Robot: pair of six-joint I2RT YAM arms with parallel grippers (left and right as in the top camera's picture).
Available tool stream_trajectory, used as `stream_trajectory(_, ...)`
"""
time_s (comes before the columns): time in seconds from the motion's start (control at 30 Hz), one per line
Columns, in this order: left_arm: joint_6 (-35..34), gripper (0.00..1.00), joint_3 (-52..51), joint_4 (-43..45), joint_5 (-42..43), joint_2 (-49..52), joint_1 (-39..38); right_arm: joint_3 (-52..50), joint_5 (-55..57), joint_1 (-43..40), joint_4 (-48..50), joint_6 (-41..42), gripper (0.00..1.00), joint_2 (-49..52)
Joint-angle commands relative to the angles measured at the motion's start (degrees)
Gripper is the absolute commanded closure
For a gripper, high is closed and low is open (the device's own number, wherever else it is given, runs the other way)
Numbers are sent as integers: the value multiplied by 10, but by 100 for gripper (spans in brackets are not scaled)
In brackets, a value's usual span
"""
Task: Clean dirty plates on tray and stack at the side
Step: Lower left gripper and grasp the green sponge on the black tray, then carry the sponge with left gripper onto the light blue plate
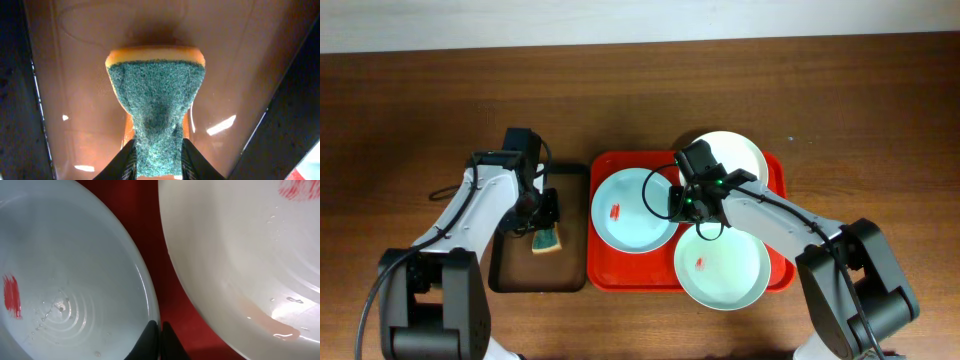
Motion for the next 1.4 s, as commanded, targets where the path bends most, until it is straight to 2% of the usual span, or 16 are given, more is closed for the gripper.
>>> stream_trajectory(0.0, -8, 73, -9, 18, -8, 7, -2, -3, 10, 5, 2, 1, 96, -9)
stream_trajectory(0.2, -17, 80, -95, 115, -8, 7, -2, -3, 10, 5, 1, 1, 96, -9)
stream_trajectory(0.23, -17, 83, -95, 116, -8, 7, -2, -3, 10, 5, 2, 1, 96, -9)
stream_trajectory(0.27, -17, 96, -95, 118, -8, 7, -2, -3, 10, 5, 2, 1, 96, -9)
stream_trajectory(0.3, -16, 100, -95, 118, -8, 7, -2, -3, 10, 5, 2, 1, 95, -9)
stream_trajectory(0.37, -16, 100, -70, 83, -8, 0, 3, -3, 9, 5, 1, 1, 84, -9)
stream_trajectory(0.57, 41, 100, -25, 33, 21, -131, -6, -3, 9, 5, 0, 1, 76, -9)
stream_trajectory(0.6, 48, 100, -25, 33, 32, -131, -7, -3, 9, 5, 0, 1, 77, -9)
stream_trajectory(0.67, 55, 100, -25, 31, 41, -131, -15, -3, 9, 5, 0, 1, 96, -9)
stream_trajectory(0.87, 55, 100, -25, 30, 41, -131, -22, 17, 11, -3, -50, 1, 96, -12)
stream_trajectory(0.9, 55, 100, -25, 29, 41, -131, -22, 17, 9, -2, -50, 1, 94, -12)
stream_trajectory(0.93, 55, 100, -25, 29, 41, -131, -22, 17, 9, -2, -49, 1, 74, -12)
stream_trajectory(0.97, 55, 100, -25, 29, 41, -131, -22, 17, 9, -2, -49, 1, 72, -11)
stream_trajectory(1.0, 55, 100, -25, 29, 41, -131, -22, 17, 9, -2, -48, 1, 73, -11)
stream_trajectory(1.13, 55, 100, -25, 30, 41, -131, -22, 1, 9, -2, -19, 10, 95, -10)
stream_trajectory(1.37, 55, 100, 58, 0, 18, -127, -22, 0, -15, -2, -9, 12, 96, -10)
